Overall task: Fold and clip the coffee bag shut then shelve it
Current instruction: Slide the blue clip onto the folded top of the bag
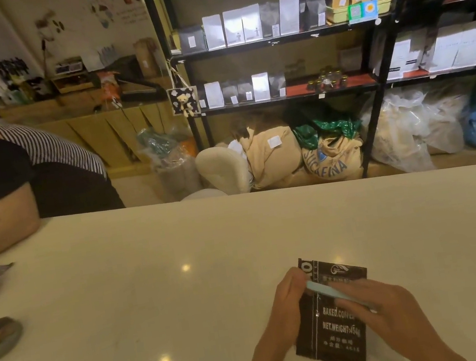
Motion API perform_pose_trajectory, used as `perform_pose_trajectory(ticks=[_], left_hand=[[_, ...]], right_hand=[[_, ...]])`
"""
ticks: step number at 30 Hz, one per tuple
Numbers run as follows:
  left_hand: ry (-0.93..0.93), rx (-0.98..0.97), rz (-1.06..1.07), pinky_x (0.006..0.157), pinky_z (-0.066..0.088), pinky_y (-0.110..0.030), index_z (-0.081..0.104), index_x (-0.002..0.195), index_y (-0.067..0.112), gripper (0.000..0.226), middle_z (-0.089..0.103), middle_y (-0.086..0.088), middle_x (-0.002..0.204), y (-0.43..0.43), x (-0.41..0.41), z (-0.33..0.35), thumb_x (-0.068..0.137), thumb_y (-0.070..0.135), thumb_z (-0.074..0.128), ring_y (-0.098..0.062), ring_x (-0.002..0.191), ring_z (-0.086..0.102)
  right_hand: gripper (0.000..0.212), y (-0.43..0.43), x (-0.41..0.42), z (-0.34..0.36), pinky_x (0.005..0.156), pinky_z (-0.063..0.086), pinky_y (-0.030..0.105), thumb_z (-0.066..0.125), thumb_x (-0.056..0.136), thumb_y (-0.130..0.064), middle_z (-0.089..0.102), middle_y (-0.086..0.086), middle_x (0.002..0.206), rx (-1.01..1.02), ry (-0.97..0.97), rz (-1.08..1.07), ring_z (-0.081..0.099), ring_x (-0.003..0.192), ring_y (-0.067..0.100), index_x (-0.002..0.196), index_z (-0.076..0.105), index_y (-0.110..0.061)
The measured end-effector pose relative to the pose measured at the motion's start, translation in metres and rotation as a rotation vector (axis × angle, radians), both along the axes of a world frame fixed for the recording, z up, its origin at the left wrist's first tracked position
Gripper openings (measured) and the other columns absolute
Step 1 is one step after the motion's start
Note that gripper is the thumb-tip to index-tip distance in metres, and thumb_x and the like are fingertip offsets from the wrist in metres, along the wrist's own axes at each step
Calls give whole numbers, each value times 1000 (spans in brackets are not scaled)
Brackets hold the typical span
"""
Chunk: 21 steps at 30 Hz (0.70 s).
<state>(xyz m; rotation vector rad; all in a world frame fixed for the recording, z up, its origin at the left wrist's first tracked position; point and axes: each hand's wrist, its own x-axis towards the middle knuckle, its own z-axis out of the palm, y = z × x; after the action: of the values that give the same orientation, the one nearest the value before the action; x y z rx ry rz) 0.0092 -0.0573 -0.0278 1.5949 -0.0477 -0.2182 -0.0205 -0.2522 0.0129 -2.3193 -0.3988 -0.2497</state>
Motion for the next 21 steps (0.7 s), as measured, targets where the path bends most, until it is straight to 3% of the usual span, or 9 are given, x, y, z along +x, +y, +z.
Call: perform_pose_trajectory(ticks=[3, 6, 9, 12, 16, 19, 21], left_hand=[[-31, -14, -50, 66, 48, -15, 45, 78, 16, 35, 55, 7, 76, 0, 2, 0, 96, 46, 47, -5, 70, 54], [-50, -8, -68, 63, 47, -16, 46, 78, 17, 36, 54, 7, 75, -2, 2, -2, 94, 49, 48, -5, 67, 53], [-57, 8, -79, 62, 49, -20, 48, 80, 19, 36, 55, 3, 77, -4, 2, -5, 95, 53, 46, -7, 66, 55], [-4, -1, -61, 62, 52, -26, 50, 81, 22, 33, 57, -1, 80, -6, 2, -6, 97, 50, 43, -12, 67, 59], [72, -27, -37, 73, 57, -42, 52, 85, 24, 31, 63, -2, 86, -8, 2, -7, 101, 48, 41, -21, 76, 65], [57, -24, -74, 67, 58, -31, 54, 88, 25, 26, 64, 6, 87, -10, 2, -9, 100, 46, 44, -17, 76, 66], [-3, -2, -55, 68, 57, -27, 54, 91, 24, 14, 64, 5, 93, -10, 2, -12, 100, 34, 51, -17, 82, 67]], right_hand=[[36, -5, -4, -4, 70, 51, 6, 72, 76, -35, 77, -18, 99, 168, 140, -39, 67, 92, -4, 112, 75, -34], [32, -8, -7, -2, 70, 55, 12, 74, 74, -34, 76, -26, 99, 339, 285, -38, 69, 94, -2, 101, 74, -52], [33, -11, -10, 0, 74, 54, 10, 75, 73, -37, 70, -37, 105, 378, 373, 8, 64, 103, -9, 95, 71, -61], [25, -21, -13, 0, 76, 50, 6, 67, 79, -43, 65, -40, 113, 327, 391, 62, 59, 109, -12, 98, 72, -59], [21, -34, -21, -1, 71, 49, 8, 61, 82, -44, 64, -37, 115, 252, 340, 65, 64, 102, -5, 95, 70, -58], [18, -48, -24, 8, 65, 50, 10, 64, 82, -36, 71, -28, 107, 269, 278, -29, 69, 89, 2, 94, 75, -43], [15, -71, -23, 15, 63, 50, 11, 65, 81, -33, 74, -24, 102, 298, 222, -174, 69, 85, 4, 88, 78, -36]])
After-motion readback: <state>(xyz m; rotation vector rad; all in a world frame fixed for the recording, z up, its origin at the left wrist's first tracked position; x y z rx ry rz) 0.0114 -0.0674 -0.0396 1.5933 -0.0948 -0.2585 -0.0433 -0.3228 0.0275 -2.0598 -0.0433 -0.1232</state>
